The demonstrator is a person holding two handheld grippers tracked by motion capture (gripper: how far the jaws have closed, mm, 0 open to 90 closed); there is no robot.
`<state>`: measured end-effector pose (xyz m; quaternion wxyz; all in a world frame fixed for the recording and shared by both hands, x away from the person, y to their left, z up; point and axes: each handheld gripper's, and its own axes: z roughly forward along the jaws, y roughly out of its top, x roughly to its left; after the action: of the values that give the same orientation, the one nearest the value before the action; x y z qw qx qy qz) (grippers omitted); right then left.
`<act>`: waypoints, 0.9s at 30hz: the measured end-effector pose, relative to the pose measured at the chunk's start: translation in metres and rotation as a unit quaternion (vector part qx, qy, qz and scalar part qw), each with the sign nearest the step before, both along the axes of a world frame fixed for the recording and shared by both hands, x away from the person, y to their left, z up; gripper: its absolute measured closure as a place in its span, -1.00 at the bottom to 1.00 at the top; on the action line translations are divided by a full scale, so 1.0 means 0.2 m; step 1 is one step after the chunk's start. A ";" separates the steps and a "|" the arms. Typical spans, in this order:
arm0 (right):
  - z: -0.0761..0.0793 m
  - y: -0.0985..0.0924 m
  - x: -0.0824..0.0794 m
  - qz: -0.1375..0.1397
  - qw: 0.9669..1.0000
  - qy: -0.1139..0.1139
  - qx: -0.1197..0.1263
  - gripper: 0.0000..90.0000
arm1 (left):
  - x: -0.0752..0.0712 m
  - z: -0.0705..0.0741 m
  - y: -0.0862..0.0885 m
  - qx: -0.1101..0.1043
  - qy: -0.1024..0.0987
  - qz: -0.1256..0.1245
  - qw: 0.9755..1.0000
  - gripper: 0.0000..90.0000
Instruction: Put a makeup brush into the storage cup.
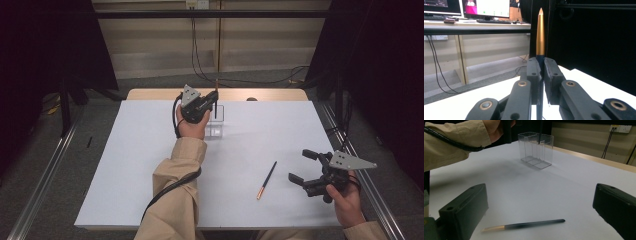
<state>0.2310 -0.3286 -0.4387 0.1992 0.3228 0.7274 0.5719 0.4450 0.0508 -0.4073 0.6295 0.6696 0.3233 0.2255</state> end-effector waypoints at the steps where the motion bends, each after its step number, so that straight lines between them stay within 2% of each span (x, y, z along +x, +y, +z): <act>1: 0.00 0.00 0.00 0.000 1.000 0.000 0.000 -1.00 | 0.00 0.00 0.00 -0.003 0.003 0.001 1.000 0.86; 12: 0.00 0.00 0.00 0.002 1.000 -0.001 -0.002 -1.00 | 0.00 -0.03 0.01 -0.007 0.003 0.001 1.000 0.86; 19: 0.00 0.00 0.00 0.004 1.000 0.001 -0.004 -1.00 | -0.01 -0.05 0.01 -0.003 0.003 -0.001 1.000 0.86; 27: 0.00 0.00 0.00 0.002 1.000 0.000 -0.003 -1.00 | -0.01 -0.07 0.01 -0.014 0.008 0.004 1.000 0.85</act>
<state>0.2305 -0.3279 -0.4390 0.1988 0.3204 0.7302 0.5698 0.4427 0.0520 -0.4222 0.6348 0.6616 0.3343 0.2180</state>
